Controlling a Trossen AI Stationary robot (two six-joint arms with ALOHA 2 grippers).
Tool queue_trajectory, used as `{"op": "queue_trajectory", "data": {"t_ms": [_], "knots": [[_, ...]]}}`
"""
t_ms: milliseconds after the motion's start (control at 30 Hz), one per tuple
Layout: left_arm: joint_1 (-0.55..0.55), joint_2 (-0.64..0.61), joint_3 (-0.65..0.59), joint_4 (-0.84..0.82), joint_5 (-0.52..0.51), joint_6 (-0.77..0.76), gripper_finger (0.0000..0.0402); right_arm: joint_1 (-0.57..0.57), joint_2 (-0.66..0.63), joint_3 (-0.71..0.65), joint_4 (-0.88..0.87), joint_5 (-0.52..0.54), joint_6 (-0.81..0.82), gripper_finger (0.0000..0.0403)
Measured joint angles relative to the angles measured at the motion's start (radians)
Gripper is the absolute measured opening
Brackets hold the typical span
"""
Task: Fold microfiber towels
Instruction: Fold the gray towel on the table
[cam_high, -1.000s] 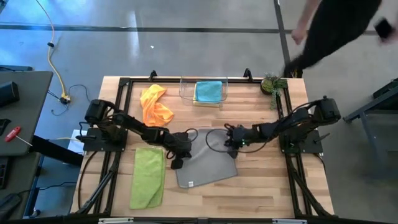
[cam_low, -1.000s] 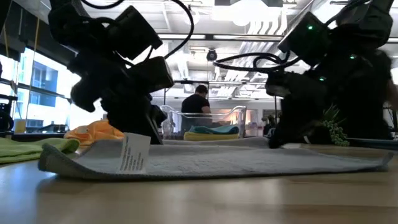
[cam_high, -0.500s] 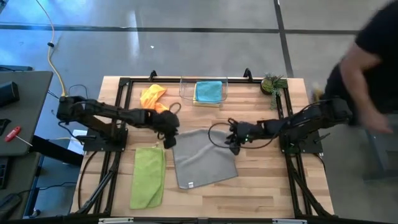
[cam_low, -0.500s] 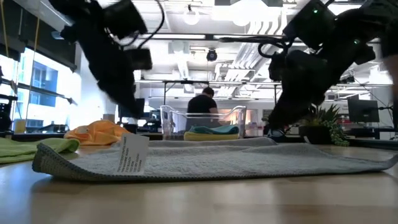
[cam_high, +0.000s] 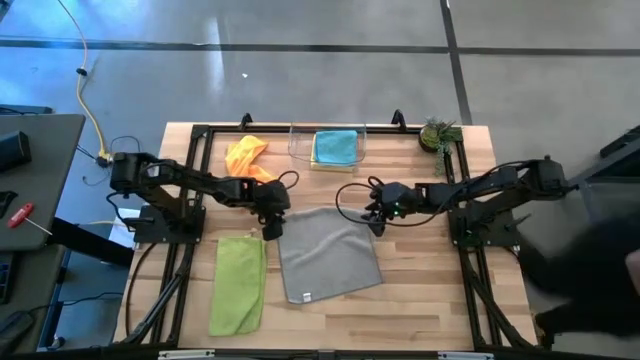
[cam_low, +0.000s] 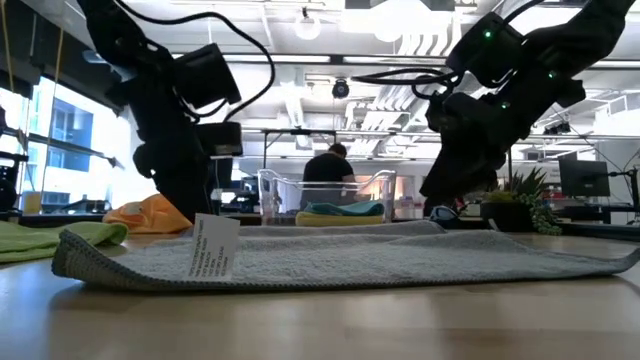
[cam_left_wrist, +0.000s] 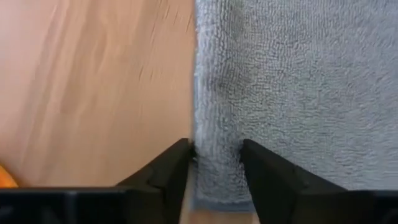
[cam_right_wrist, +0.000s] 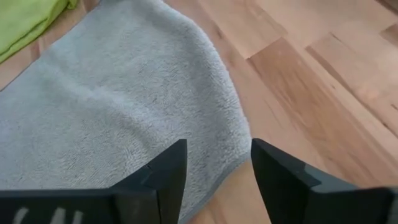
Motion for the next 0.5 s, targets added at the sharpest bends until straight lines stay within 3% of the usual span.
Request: {"op": "queue_trajectory", "data": {"t_ms": [200,433,500], "knots": [[-0.033,-0.029,-0.006,0.045,-0.087,0.191,0.0016,-0.021,0.0,0.0,0.009,-0.008,-0.05,0.0158],[-0.153,-0.076,-0.003,0.239,-0.459,0.576,0.0004,-0.036,0.0,0.0,0.092,-0.061,-0.18,0.0187],[-0.183,-0.076,-0.003,0.294,-0.508,0.679,0.0004,-0.042,0.0,0.0,0.111,-0.07,-0.207,0.0203]]}}
